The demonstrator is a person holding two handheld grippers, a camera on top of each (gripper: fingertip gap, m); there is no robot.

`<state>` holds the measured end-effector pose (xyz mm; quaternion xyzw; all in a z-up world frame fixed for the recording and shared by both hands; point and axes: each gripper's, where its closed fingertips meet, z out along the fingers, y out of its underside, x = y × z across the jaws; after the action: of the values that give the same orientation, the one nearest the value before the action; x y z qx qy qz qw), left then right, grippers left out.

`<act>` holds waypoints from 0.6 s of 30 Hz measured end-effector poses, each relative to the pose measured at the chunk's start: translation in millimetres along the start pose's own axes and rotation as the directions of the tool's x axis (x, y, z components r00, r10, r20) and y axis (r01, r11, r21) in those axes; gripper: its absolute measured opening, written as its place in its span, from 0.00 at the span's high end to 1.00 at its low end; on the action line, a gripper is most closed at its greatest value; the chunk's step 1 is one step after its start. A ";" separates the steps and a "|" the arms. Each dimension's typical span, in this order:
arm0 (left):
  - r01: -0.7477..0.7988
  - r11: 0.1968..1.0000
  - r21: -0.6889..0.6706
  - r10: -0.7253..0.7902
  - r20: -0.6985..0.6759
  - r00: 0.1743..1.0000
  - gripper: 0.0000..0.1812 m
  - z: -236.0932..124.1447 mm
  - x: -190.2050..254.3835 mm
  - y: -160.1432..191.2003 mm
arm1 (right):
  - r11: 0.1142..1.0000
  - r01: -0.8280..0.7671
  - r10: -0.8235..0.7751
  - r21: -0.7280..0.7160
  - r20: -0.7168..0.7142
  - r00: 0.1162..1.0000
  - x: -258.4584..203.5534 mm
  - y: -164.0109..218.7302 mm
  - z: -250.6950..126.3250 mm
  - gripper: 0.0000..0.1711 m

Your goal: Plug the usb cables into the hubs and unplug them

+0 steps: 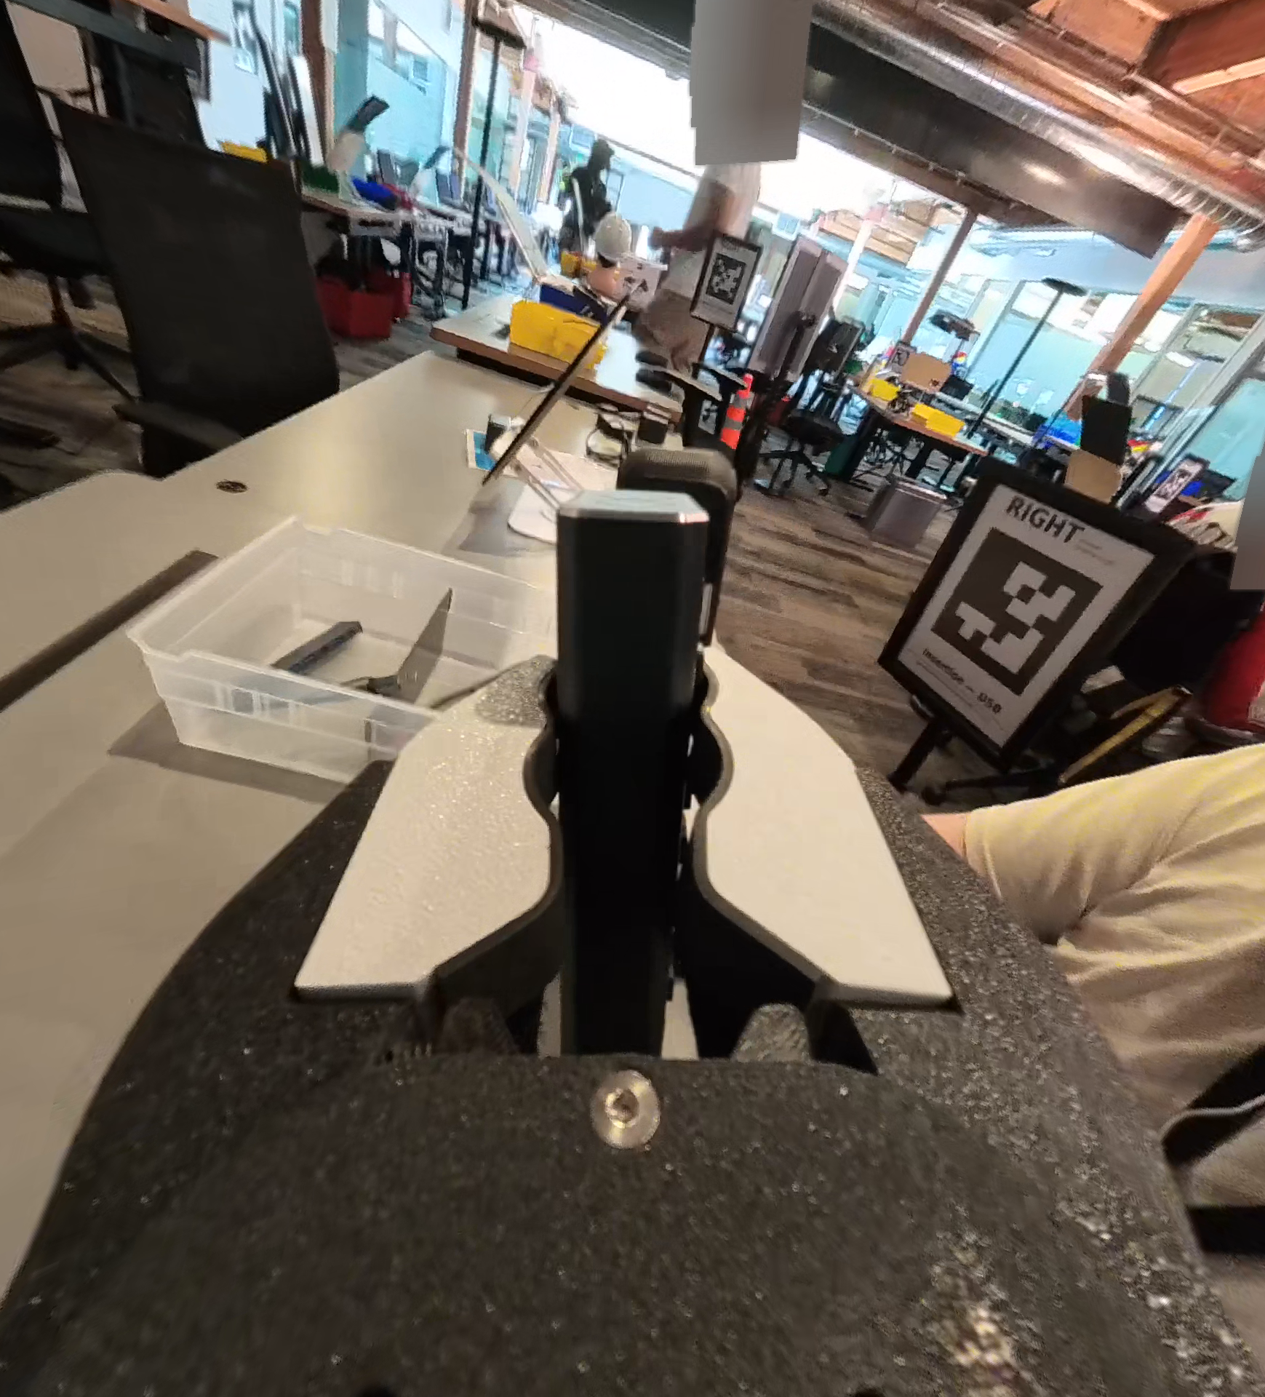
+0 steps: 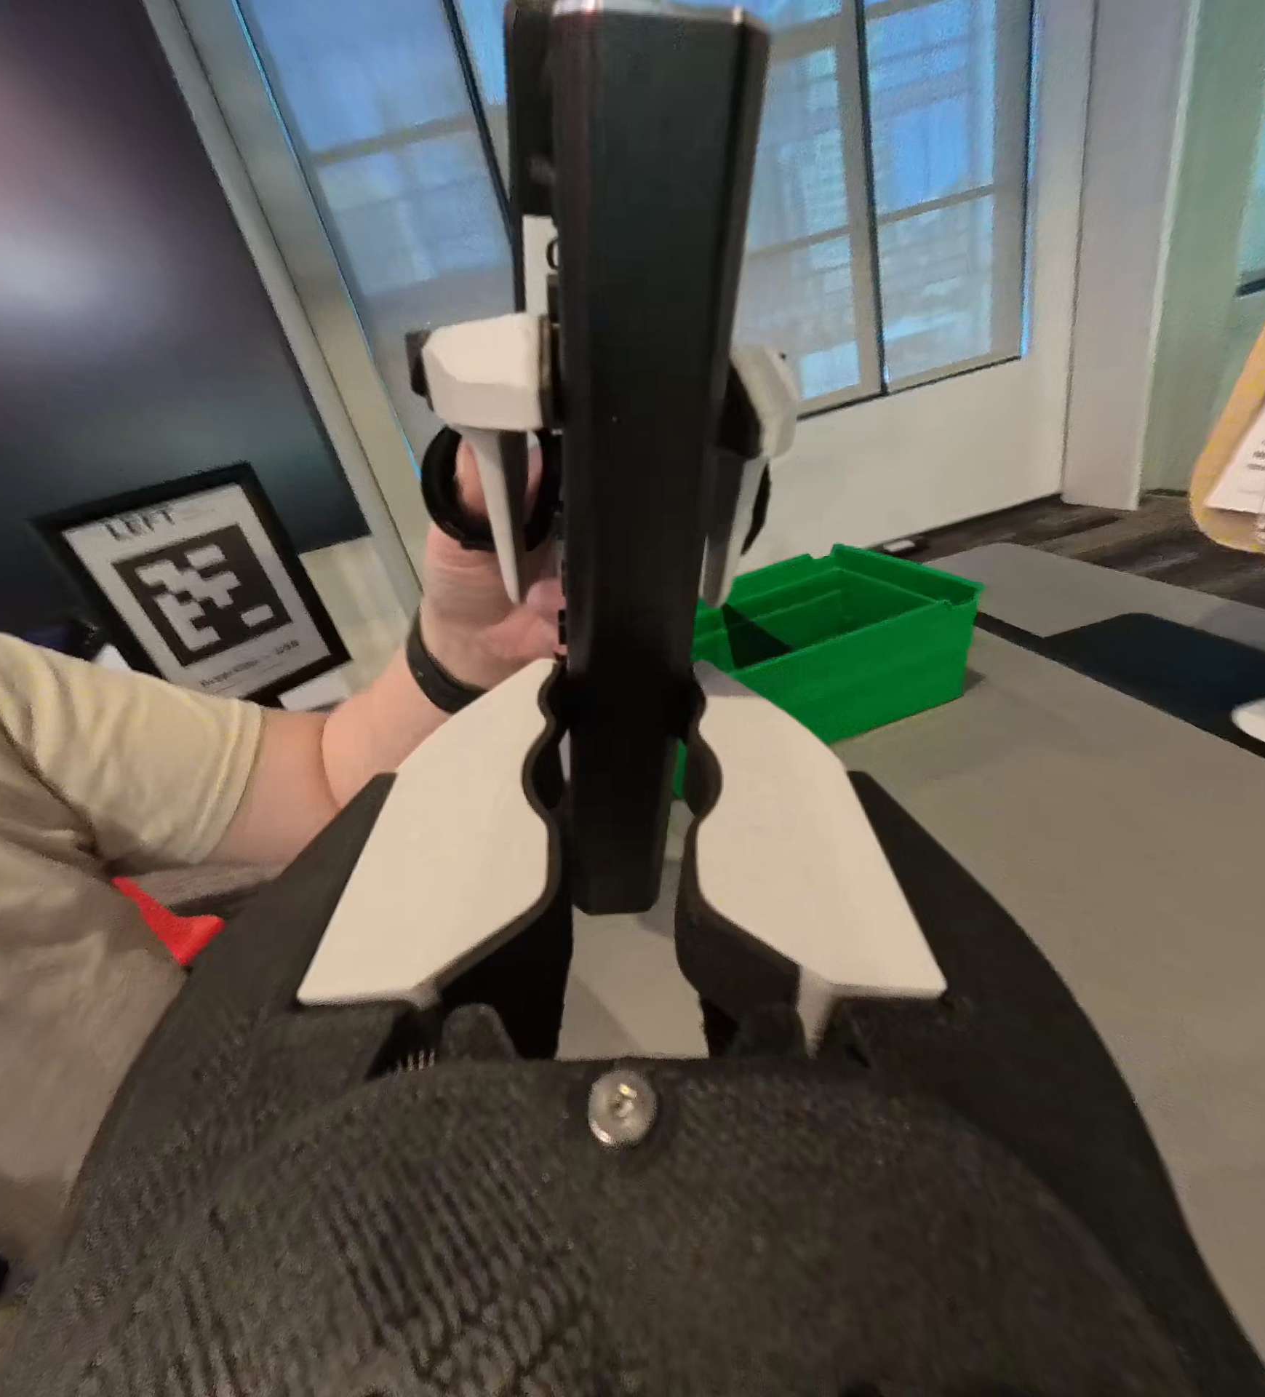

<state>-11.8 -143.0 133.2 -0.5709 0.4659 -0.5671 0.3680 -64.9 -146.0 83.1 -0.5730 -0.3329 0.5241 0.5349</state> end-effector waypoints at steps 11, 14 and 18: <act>-0.099 0.994 0.036 0.080 0.346 0.935 0.76 -124.4 -9.3 35.2 | 0.710 0.107 -0.596 -0.696 -0.512 0.619 150.5 -71.3 -234.3 0.84; -0.084 0.995 0.060 0.051 0.423 0.905 0.77 -157.4 -2.9 55.9 | 0.504 -0.081 -0.614 -0.860 -0.423 0.666 209.1 -39.7 -296.5 0.84; -0.054 0.993 0.108 -0.009 0.511 0.860 0.78 -193.6 1.2 75.8 | 0.307 -0.163 -0.532 -0.938 -0.311 0.788 246.8 26.4 -313.7 0.83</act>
<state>-212.3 -145.6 78.3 -0.6724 0.3241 -0.4180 0.5179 287.1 -1.7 -40.8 -0.8549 -0.4604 -0.0371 0.2362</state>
